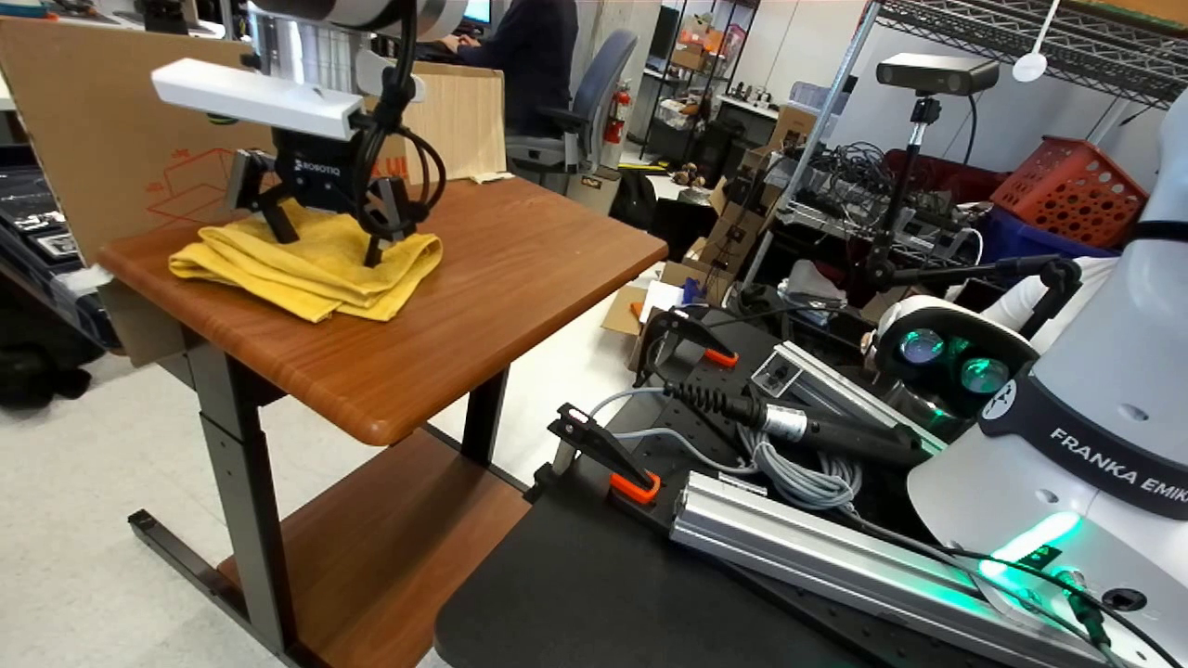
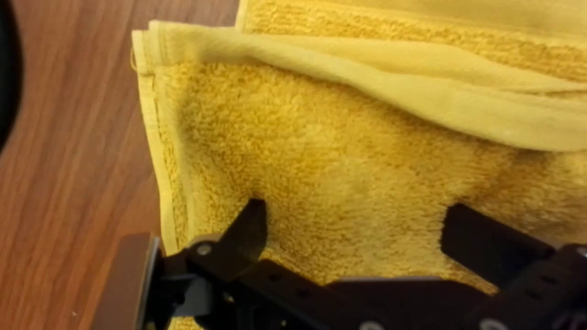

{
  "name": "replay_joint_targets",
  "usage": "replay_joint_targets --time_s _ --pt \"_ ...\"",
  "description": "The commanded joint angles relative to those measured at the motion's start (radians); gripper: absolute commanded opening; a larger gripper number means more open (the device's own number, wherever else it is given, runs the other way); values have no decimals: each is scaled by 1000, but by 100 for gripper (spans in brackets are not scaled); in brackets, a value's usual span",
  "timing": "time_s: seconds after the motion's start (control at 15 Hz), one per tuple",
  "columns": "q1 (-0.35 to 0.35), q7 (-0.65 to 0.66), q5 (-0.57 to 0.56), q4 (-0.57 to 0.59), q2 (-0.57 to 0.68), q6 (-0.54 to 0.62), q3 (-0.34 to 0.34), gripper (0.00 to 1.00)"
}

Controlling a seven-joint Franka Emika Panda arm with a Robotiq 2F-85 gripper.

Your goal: Clean the table with the yellow cloth

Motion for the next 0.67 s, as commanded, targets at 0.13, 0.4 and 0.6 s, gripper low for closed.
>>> replay_joint_targets --time_s 0.13,0.4,0.6 --pt "-83 0 29 -11 -6 5 -47 100" --pt "-201 -11 94 -109 -47 67 -83 100" --pt "-303 -1 185 -111 -31 81 -94 100"
